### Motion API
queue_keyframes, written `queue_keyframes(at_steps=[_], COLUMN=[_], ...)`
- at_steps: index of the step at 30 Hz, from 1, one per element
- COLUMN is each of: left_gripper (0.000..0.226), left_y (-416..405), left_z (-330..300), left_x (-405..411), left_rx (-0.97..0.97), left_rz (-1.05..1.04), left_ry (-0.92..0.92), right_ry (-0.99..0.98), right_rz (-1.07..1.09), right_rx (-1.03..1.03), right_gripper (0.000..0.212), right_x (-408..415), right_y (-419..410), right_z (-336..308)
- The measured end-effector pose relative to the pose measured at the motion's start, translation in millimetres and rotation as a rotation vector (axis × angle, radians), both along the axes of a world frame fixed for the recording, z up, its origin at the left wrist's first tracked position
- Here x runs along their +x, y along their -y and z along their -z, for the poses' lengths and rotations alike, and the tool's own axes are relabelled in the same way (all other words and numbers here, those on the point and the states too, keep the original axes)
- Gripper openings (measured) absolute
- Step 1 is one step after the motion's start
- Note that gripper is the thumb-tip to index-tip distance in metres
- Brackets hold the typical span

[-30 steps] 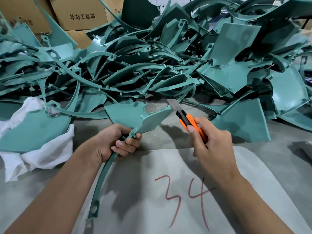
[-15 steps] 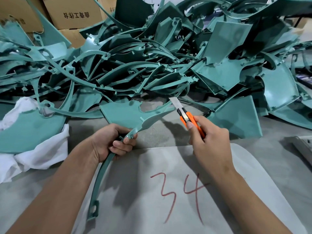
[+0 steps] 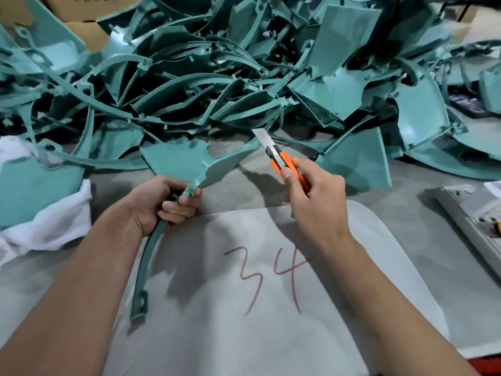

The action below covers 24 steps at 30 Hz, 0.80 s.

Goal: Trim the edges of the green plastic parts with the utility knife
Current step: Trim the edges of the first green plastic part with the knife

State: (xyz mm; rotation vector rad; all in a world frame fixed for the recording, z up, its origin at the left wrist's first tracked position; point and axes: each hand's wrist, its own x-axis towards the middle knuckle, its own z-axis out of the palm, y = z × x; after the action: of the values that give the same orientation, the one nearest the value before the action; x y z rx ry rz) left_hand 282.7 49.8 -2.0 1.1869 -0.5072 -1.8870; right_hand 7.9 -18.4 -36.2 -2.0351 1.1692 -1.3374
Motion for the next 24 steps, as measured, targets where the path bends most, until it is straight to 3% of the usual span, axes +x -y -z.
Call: queue_keyframes(at_steps=[4,6,9,15,20,23,24], left_gripper=[0.041,0.060,0.067,0.032,0.043,0.010,0.010], left_y=[-1.8,-3.8,-5.7,-3.5,-7.0,-5.7,-4.2], left_z=[-3.4,-5.5,-7.1,-4.2,-1.5,-3.3,-6.1], left_x=[-2.1,-3.3,-4.6,-4.2,-1.5,-4.1,-5.3], left_rx=[-0.011,-0.022,-0.026,-0.003,-0.021,-0.032,-0.044], left_rz=[0.036,0.059,0.075,0.052,0.055,0.031,0.039], left_ry=[-0.029,-0.055,-0.075,0.010,-0.053,0.068,0.145], right_ry=[0.001,-0.012,-0.030,0.002,-0.095,-0.058,0.008], right_rz=[-0.083,-0.033,0.039,-0.117,0.068,0.073,0.041], right_rx=[-0.030,-0.017,-0.002,-0.025,0.048,0.068,0.088], right_gripper=[0.023,0.022,0.024,0.023,0.021,0.021,0.020], right_x=[0.7,-1.1,-5.2,-4.7,-11.8,-12.6,-12.4], right_y=[-5.1,-2.2,2.0,-7.0,1.6,0.6,-0.5], right_z=[0.0,1.5,1.6,0.6,-0.4,-3.1,-4.9])
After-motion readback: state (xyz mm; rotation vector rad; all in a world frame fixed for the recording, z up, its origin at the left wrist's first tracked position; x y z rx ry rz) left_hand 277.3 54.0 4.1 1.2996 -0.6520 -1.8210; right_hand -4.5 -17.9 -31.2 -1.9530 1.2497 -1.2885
